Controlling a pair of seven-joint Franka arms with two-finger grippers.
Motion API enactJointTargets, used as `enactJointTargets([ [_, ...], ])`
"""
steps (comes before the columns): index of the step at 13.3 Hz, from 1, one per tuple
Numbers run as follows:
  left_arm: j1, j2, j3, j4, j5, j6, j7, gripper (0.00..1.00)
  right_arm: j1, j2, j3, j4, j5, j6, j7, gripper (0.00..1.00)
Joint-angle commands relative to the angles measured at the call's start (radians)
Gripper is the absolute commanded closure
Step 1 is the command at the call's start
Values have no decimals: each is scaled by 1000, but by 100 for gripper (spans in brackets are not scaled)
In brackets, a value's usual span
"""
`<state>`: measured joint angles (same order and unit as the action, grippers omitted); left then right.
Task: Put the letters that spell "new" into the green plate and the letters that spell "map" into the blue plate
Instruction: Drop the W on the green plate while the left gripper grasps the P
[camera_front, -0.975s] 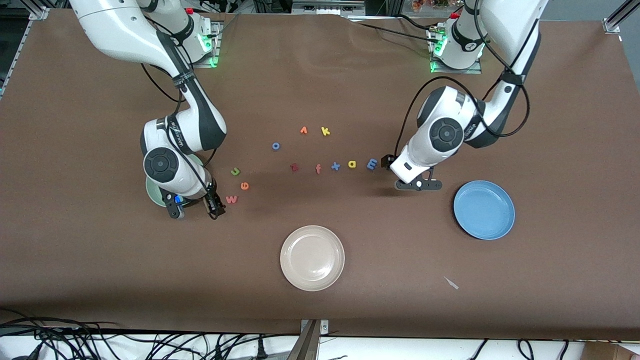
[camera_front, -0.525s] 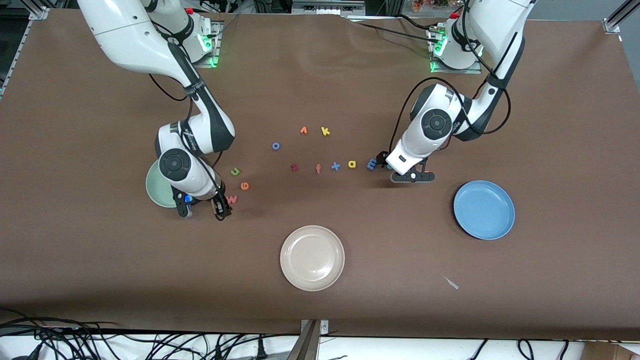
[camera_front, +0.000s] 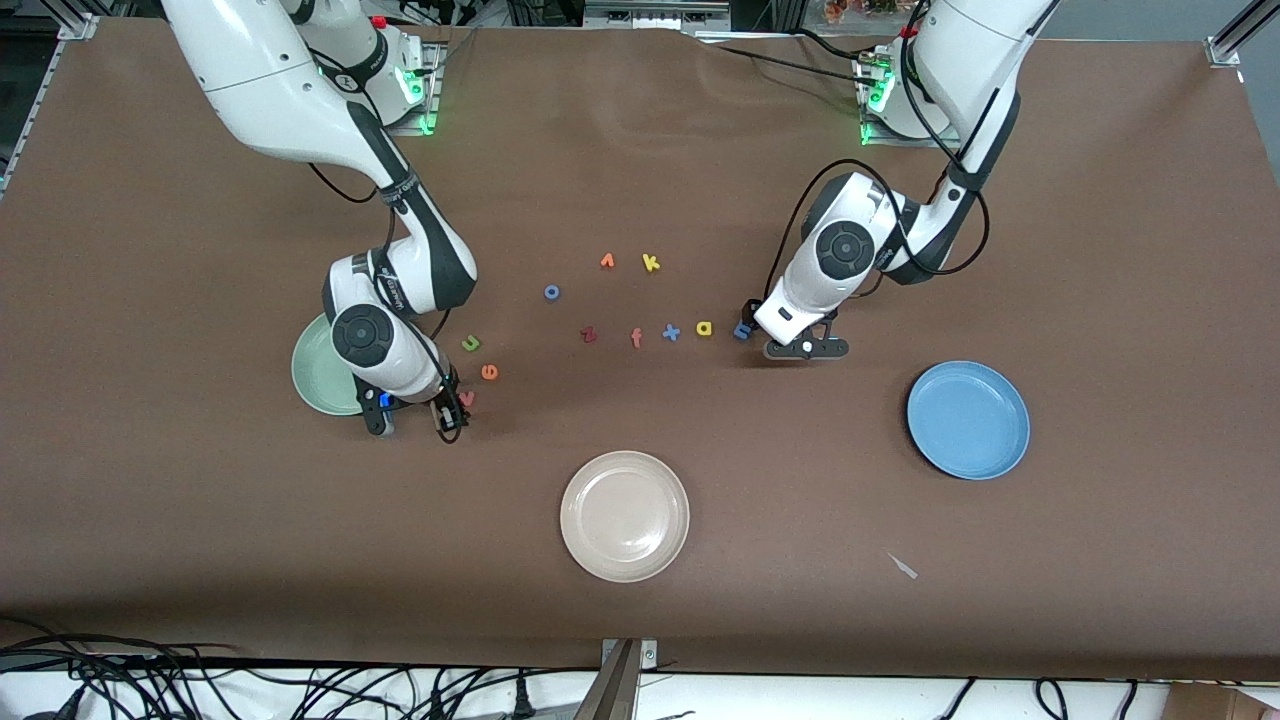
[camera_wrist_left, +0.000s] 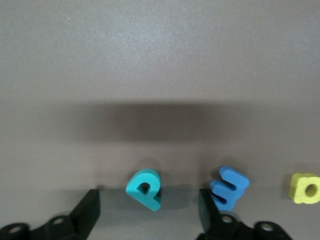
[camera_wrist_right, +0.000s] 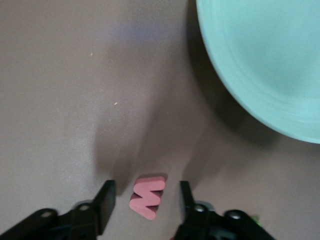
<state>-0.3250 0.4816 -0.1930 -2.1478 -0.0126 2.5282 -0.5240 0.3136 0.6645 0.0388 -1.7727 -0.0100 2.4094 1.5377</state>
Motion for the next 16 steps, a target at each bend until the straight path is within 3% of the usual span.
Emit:
enactJointTargets([
  [1,-13,2,14,2,33,0,-16,24,9,-2,1,-16,-5,19,21,61],
  [3,-13,3,14,2,33,-3,-16,29,10,0,1,-30,-5,37,21,67],
  [6,-13,6,14,0,37,-9,-14,38,10,-13,0,-30,-5,34,15,88],
  [10,-13,6,14,2,76,-34,-37,51,-2,-117,-11,-19,-5,-76,-81,90],
  [13,-13,11,14,2,76,-34,-39,63,-19,-183,-81,-53,-1,-202,-302,90],
  [16,-13,14,14,3,76,-34,-39,74,-19,-278,-175,-197,1,-187,-489,89],
])
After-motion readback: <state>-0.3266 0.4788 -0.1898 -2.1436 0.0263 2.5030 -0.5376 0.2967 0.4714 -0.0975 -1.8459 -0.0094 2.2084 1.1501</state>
